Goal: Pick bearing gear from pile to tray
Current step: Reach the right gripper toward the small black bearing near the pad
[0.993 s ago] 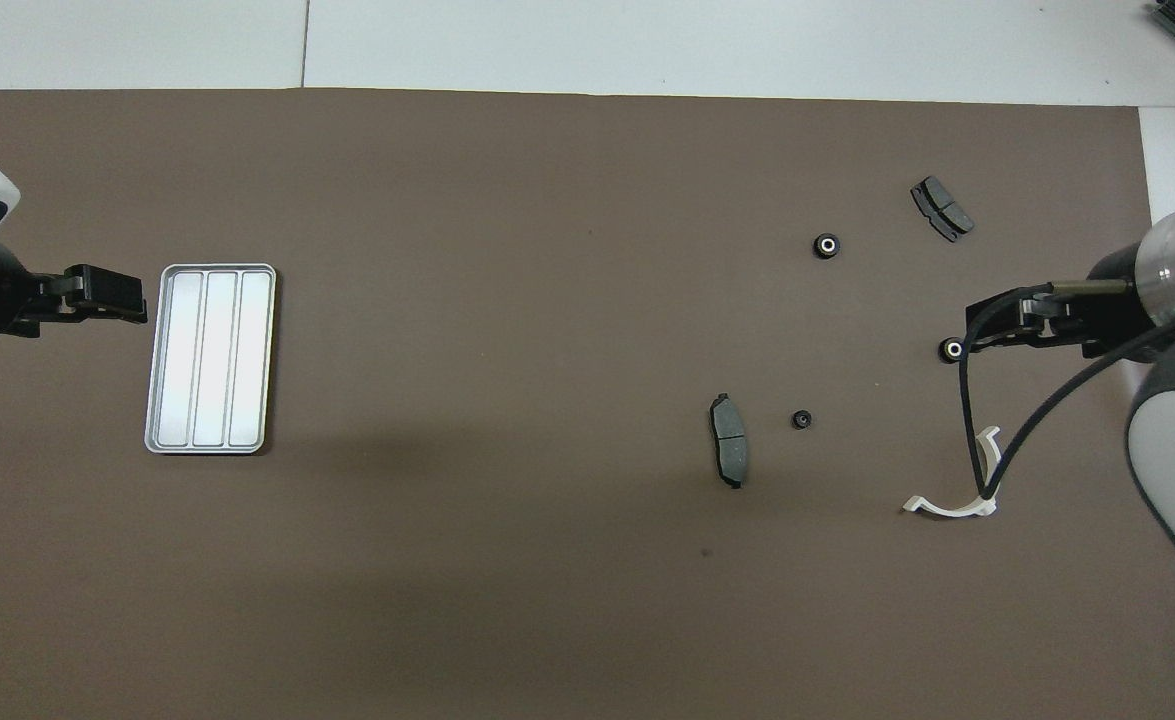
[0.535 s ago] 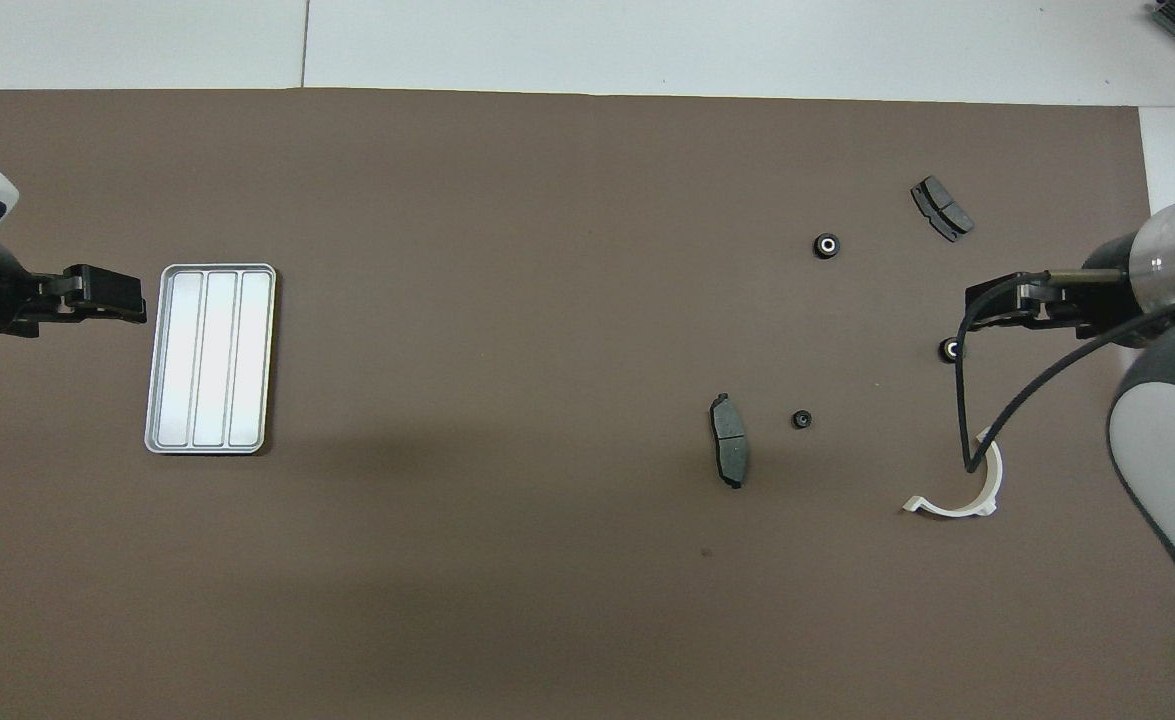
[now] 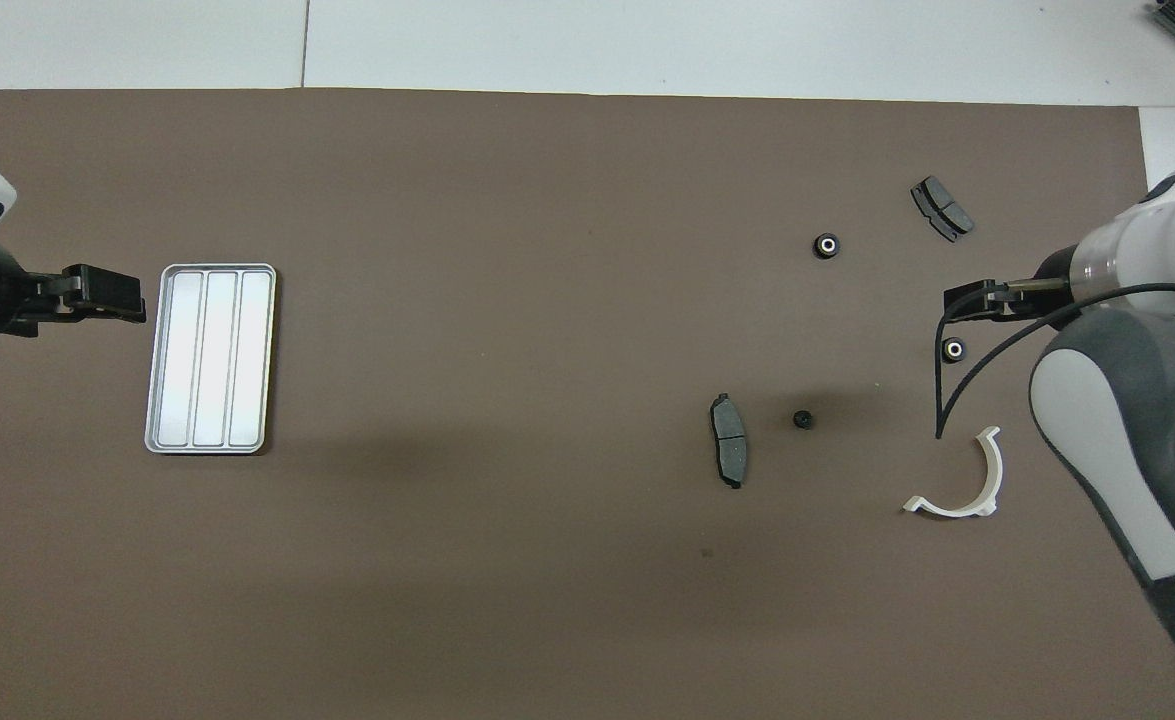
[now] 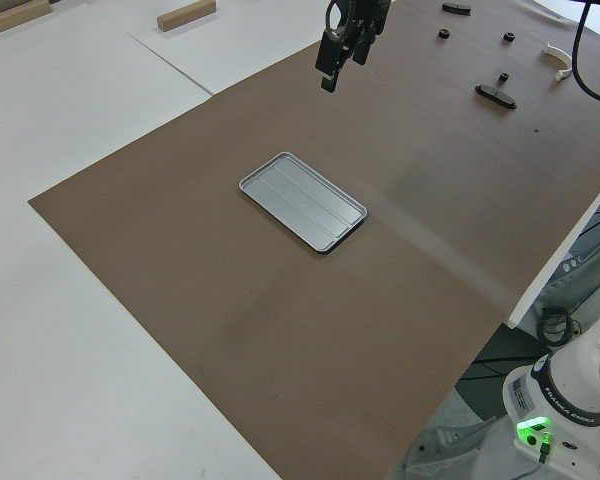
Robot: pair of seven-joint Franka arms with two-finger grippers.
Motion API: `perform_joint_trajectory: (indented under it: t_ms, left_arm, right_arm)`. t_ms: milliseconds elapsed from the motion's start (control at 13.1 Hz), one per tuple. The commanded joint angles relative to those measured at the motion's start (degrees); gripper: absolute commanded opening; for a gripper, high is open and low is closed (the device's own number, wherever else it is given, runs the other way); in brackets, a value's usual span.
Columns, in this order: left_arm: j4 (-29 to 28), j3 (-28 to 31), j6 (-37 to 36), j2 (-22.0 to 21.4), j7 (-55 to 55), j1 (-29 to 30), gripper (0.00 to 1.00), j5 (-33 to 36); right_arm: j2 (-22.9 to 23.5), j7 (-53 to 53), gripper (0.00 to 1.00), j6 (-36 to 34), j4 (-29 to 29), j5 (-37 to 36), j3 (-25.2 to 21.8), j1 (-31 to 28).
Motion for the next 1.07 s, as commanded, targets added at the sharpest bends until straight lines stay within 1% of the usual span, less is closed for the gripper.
perform_joint_trajectory:
  t_ms: [0, 153, 306, 458, 611, 764, 993]
  left_arm:
    - [-1.26, -0.03, 0.90, -1.27, -0.45, -0.06, 1.00, -0.62]
    - [-0.83, 0.14, 0.99, -1.19, -0.10, 0.20, 1.00, -0.54]
    - [-0.65, 0.14, 0.90, -1.19, -0.09, 0.55, 1.00, -0.53]
    - [-0.82, -0.03, 0.72, -1.27, -0.18, 0.47, 1.00, -0.53]
    - [-0.82, -0.03, 0.72, -1.27, -0.10, 0.29, 1.00, -0.53]
    - [-0.82, -0.03, 0.20, -1.36, -0.18, 0.38, 1.00, -0.53]
    - [-1.09, -0.03, 0.02, -1.63, -0.18, 0.29, 1.00, -0.53]
  right_arm:
    - [3.24, -4.30, 1.00, 6.29, -2.73, 1.08, 0.47, -2.68]
    - [5.70, -5.45, 1.00, 11.92, -5.28, 1.08, 0.47, -3.91]
    - [8.51, -6.59, 1.00, 15.71, -5.90, 1.08, 0.47, -5.14]
    - [9.84, -6.86, 1.00, 17.21, -6.34, 0.99, 0.47, -5.15]
    - [10.45, -6.95, 0.99, 20.89, -8.44, 0.90, 0.47, -5.23]
    - [11.77, -7.04, 0.95, 22.75, -9.59, 0.90, 0.47, -5.41]
    - [12.57, -7.12, 0.89, 25.65, -11.44, 0.81, 0.47, -6.55]
